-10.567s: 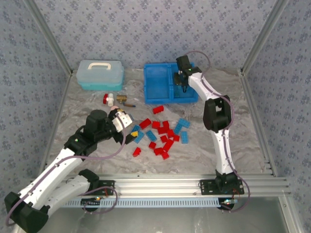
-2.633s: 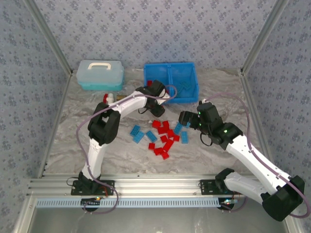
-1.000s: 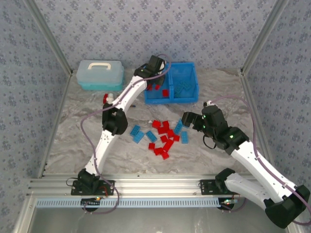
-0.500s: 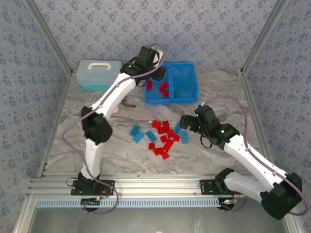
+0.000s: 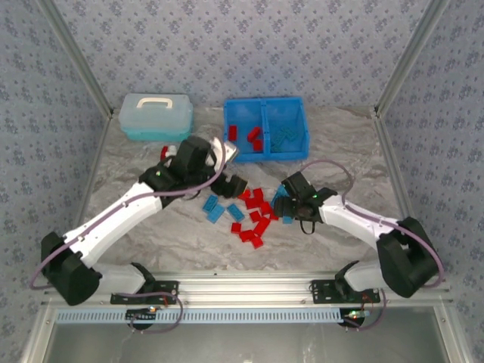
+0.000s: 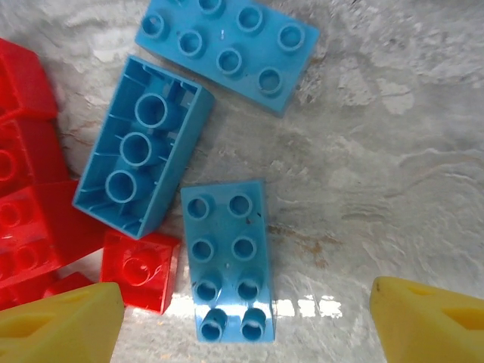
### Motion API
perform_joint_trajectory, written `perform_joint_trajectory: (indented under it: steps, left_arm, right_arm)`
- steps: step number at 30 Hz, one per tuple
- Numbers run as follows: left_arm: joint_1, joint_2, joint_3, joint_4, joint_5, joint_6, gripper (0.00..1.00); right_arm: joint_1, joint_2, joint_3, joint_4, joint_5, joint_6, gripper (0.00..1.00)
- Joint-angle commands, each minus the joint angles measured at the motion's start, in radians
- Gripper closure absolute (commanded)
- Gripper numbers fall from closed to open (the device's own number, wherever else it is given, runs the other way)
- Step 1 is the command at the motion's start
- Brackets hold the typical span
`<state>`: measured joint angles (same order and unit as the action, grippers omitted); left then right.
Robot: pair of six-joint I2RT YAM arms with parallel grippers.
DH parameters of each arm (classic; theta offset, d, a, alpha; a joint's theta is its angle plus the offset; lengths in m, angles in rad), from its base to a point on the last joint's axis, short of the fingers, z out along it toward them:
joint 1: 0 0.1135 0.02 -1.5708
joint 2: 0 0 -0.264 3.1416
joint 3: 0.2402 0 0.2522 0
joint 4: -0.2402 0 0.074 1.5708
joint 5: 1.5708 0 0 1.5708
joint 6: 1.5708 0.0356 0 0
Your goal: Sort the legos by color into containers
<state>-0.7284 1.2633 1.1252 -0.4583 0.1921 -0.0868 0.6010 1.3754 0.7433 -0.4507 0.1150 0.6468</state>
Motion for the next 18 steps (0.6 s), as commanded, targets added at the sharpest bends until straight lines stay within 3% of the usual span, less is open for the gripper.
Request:
perform_joint_trajectory:
  steps: [1,9,12,18]
  left_arm:
    - [-0.003,-0.076,-0.074,-0.019,0.012,-0.022,0.09]
    - [-0.003,-0.142,0.022,-0.242,0.005,0.096,0.06]
    - [-0.003,-0.13,0.063,-0.288,-0.031,0.162,0.05]
    - [-0.002,-0.126,0.0,-0.226,-0.075,0.213,0.03]
  right_arm:
    - [0.013,0.06,0.029,0.013,0.011,-0.009,0.22]
    - [0.026,0.155,0.027,0.025,0.037,-0.01,0.45]
    - [0.034,0.171,0.028,0.02,0.061,-0.009,0.59]
    - [0.051,0.031,0.087,-0.068,0.126,0.0,0.68]
